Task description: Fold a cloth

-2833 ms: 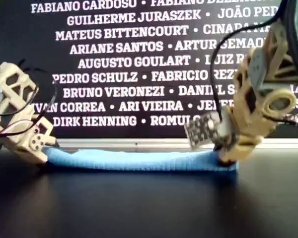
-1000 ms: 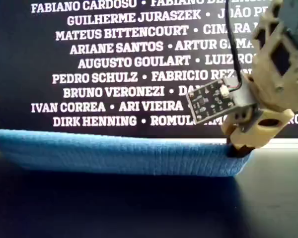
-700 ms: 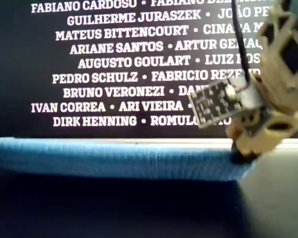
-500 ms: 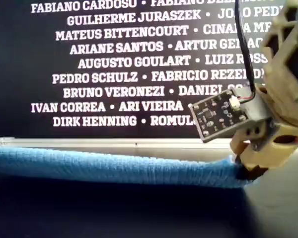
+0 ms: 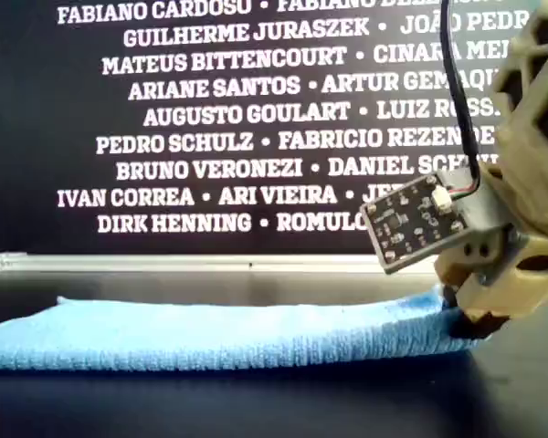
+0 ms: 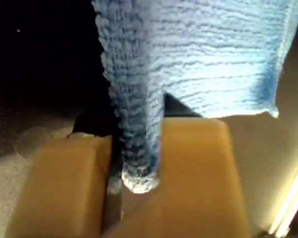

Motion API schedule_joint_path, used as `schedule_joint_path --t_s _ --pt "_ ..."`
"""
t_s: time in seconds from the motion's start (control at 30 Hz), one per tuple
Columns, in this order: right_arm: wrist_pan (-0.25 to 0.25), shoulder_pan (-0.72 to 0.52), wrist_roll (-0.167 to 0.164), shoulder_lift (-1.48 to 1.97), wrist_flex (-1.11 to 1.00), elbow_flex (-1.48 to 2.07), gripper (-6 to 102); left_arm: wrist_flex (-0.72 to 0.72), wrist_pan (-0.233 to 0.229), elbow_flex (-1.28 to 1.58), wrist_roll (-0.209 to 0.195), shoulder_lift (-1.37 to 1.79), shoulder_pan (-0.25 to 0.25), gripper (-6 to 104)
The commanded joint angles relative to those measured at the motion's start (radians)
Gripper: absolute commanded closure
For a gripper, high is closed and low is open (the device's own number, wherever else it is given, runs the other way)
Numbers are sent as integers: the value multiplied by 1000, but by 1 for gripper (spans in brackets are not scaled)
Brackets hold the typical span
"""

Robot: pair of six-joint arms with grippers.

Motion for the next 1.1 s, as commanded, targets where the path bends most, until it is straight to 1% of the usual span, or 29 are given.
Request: schedule_joint_path --t_s 0.0,0.1,0.2,0.27,0.3,0.43,0.53,0.67,0.87,1.07 --pt "-9 -3 0 63 0 -9 44 2 2 -3 6 97 23 46" --pt "-9 -6 -5 130 5 -3 39 2 0 -2 6 179 23 45" --pt "-9 -6 -12 282 34 49 39 3 -2 31 8 278 25 45" --pt "-8 -6 -12 402 72 104 39 3 -2 72 8 350 25 45" --pt "5 -8 -12 466 95 133 39 3 -2 97 8 387 25 45" --pt "8 -6 -14 719 175 265 39 3 -2 195 8 546 25 45" --pt "9 -8 -14 857 183 360 39 3 -2 242 8 649 25 45" --pt "9 -8 -14 994 183 448 39 3 -2 249 8 695 25 45" --pt "9 -2 -15 1094 183 454 38 3 -2 250 8 689 25 45" --pt "11 -9 -17 1080 183 480 36 3 0 250 8 684 23 45"
